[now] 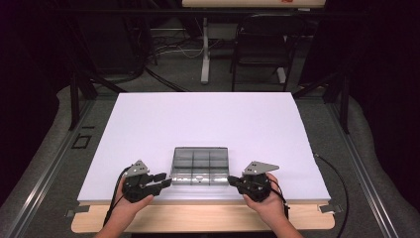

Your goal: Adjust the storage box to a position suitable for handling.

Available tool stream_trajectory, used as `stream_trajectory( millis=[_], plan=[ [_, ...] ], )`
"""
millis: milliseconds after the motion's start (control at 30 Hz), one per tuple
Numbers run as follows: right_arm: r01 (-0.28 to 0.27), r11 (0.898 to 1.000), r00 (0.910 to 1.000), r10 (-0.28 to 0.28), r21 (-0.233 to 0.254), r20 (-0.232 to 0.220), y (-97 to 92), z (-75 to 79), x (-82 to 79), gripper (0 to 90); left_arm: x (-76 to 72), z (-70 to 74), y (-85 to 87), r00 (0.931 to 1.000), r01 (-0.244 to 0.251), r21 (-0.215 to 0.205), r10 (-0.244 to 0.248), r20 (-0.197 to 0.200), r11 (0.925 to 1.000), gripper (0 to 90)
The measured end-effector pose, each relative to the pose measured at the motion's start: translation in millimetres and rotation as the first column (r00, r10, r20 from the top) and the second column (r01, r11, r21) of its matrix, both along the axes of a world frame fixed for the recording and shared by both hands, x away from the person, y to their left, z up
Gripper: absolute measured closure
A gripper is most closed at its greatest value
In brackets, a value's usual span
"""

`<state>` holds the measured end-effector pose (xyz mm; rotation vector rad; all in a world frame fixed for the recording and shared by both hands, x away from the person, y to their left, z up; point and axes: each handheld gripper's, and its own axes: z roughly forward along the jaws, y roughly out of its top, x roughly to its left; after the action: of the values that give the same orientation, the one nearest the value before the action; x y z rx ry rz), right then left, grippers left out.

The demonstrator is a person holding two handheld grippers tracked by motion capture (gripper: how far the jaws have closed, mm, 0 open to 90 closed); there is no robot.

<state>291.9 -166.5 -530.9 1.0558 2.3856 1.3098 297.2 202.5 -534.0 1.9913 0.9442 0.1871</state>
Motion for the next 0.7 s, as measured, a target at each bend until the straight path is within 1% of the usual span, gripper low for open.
stream_trajectory(
  millis=[33,133,167,267,333,367,400,533,567,633,700],
  plan=[
    [0.0,1.0,1.0,0.0,0.0,0.0,0.0,0.1,0.1,88.5,0.0,0.3,-0.1,1.0,0.005,0.004,-0.005,0.002,1.0,64.4],
    [-0.001,1.0,1.0,0.001,0.004,-0.003,-0.1,0.1,0.3,88.5,-0.6,0.3,-2.0,1.0,0.006,-0.003,-0.006,0.003,1.0,64.7],
    [0.0,1.0,1.0,0.0,0.004,-0.003,-0.1,0.1,0.4,88.6,-0.4,0.6,-2.0,0.9999,0.011,0.002,-0.011,0.006,0.9999,64.7],
    [-0.001,1.0,1.0,0.001,-0.001,-0.004,0.1,0.2,0.5,88.5,-0.9,1.0,-3.2,0.9999,0.009,0.002,-0.009,0.007,1.0,64.8],
    [0.002,1.0,1.0,-0.002,0.005,-0.005,0.3,0.0,0.5,88.5,-1.0,1.0,-4.1,0.9999,0.013,-0.001,-0.013,0.008,0.9999,65.2],
    [0.001,1.0,1.0,-0.001,0.004,-0.005,0.3,0.0,0.5,88.5,-1.0,1.2,-4.4,0.9998,0.017,0.004,-0.017,0.01,0.9998,65.5],
    [-0.001,1.0,1.0,0.001,0.001,-0.003,0.3,0.0,0.7,88.4,-1.5,1.0,-5.6,0.9999,0.015,-0.002,-0.015,0.007,0.9999,65.8],
    [0.001,1.0,1.0,-0.001,0.006,-0.001,0.5,-0.1,0.8,88.0,-1.7,1.5,-7.6,0.9996,0.022,0.006,-0.022,0.018,0.9997,67.1],
    [0.001,1.0,1.0,-0.001,0.006,-0.001,0.5,-0.1,0.8,88.0,-2.4,1.8,-8.4,0.9997,0.011,0.007,-0.011,0.02,0.9999,67.8],
    [0.002,1.0,1.0,-0.002,0.006,-0.003,0.5,0.1,0.6,87.8,-2.2,2.6,-8.2,0.9997,0.01,0.008,-0.01,0.025,0.9999,68.9],
    [0.001,1.0,1.0,-0.001,0.008,-0.002,0.4,0.3,0.6,87.7,-2.8,3.0,-8.7,0.9997,-0.002,0.006,0.002,0.025,1.0,70.7]
  ],
)
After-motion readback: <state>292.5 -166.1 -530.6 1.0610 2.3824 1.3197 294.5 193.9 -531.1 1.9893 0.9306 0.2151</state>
